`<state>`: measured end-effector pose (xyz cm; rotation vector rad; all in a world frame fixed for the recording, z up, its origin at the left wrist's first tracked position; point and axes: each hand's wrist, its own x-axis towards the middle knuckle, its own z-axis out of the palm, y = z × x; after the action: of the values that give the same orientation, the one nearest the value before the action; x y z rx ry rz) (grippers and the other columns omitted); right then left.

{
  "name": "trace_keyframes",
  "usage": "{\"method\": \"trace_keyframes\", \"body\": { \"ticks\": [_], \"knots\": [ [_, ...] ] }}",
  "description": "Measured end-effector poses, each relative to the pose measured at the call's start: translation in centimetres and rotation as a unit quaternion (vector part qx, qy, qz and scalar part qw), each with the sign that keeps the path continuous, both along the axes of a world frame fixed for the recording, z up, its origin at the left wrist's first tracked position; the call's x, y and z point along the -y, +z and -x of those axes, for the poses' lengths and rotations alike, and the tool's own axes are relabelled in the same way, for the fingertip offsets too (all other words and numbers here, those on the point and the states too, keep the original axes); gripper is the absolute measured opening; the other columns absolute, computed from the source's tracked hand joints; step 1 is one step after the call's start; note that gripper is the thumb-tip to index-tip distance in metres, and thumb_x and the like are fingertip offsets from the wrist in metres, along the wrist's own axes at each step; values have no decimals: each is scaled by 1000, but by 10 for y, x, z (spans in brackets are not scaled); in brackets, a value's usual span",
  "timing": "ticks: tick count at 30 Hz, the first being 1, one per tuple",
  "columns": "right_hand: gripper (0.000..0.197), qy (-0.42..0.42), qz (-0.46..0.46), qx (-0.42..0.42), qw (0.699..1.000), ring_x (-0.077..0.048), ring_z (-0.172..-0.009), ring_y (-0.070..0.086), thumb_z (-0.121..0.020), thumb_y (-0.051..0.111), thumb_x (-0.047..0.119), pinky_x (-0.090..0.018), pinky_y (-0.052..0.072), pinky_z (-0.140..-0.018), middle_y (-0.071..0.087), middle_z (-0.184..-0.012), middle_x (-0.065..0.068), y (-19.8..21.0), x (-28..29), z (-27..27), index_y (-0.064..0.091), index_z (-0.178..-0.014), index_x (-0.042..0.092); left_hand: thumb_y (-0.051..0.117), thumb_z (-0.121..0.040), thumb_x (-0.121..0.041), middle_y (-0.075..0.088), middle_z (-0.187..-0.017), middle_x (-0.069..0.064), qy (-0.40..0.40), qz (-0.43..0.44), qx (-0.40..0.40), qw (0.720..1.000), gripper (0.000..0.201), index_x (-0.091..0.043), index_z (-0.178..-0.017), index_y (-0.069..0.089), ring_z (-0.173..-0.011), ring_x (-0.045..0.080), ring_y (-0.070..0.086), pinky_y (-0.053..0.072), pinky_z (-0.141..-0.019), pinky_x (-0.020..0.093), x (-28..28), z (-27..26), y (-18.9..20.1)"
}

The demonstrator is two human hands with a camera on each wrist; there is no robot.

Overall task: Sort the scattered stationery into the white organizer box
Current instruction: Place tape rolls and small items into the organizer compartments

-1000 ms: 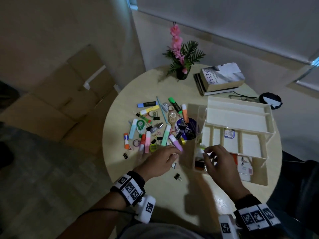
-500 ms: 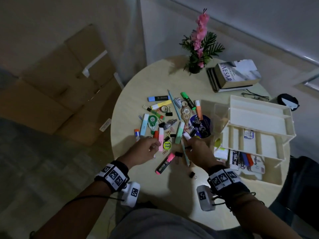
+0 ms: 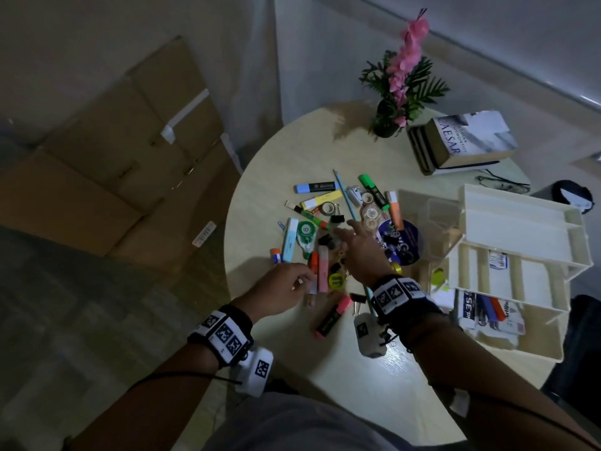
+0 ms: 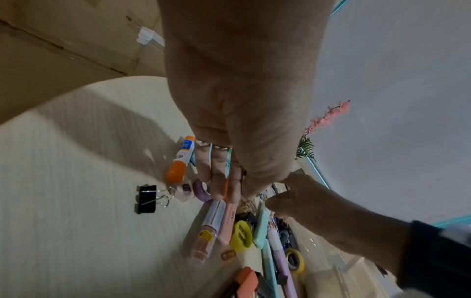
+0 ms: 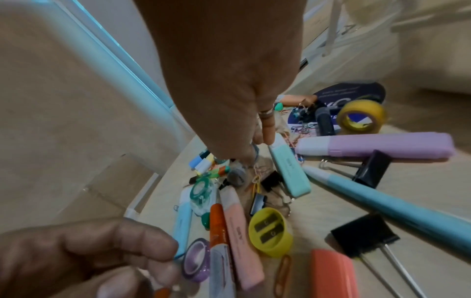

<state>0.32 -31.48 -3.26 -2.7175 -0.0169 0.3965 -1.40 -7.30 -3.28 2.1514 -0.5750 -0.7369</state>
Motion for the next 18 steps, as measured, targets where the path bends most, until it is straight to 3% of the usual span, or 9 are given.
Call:
{"method": "trace_keyframes", "body": {
  "ticks": [4, 10, 12, 14, 18],
  "knots": [
    [48, 26, 5, 21, 999, -35, -102, 67, -86, 66, -3, -39, 59, -81, 60, -122, -11, -18, 1, -3, 63, -127, 21, 62, -98, -18, 67, -95, -14, 5, 14, 2, 1000, 17, -21, -112, 72, -83, 0, 62, 48, -77, 18, -9, 3, -4],
    [34, 40, 76, 55, 995, -33, -94, 67, -88, 72, 7, -37, 55, -70, 64, -114, -10, -20, 8, 10, 71, -121, 16, 64, -98, -18, 73, -102, -7, 30, -9, 10, 999, 15, -21, -111, 72, -89, 8, 66, 60, -82, 37, -15, 0, 2],
    [22, 14, 51, 83, 995, -33, -87, 68, -94, 69, 14, -34, 51, -65, 65, -110, -10, -16, 11, 15, 72, -116, 14, 65, -98, -18, 73, -104, -6, 49, -31, 29, 998, 15, -21, -112, 71, -91, 11, 66, 60, -83, 41, -9, -10, 5],
    [18, -36, -4, 105, 994, -34, -87, 68, -97, 67, 15, -38, 55, -66, 66, -108, -10, -11, 15, 21, 71, -115, 13, 66, -97, -16, 70, -112, -4, 65, -58, 53, 995, 20, -21, -116, 68, -99, 13, 64, 60, -87, 41, -1, -25, 9],
    [12, -130, -100, 130, 978, -23, -82, 65, -99, 69, 18, -41, 56, -69, 68, -98, -2, 6, 24, 44, 69, -110, 15, 64, -88, 3, 54, -135, 2, 26, -132, 149, 980, 52, -21, -134, 58, -122, 24, 52, 53, -96, 40, 17, -59, 9]
  ]
}}
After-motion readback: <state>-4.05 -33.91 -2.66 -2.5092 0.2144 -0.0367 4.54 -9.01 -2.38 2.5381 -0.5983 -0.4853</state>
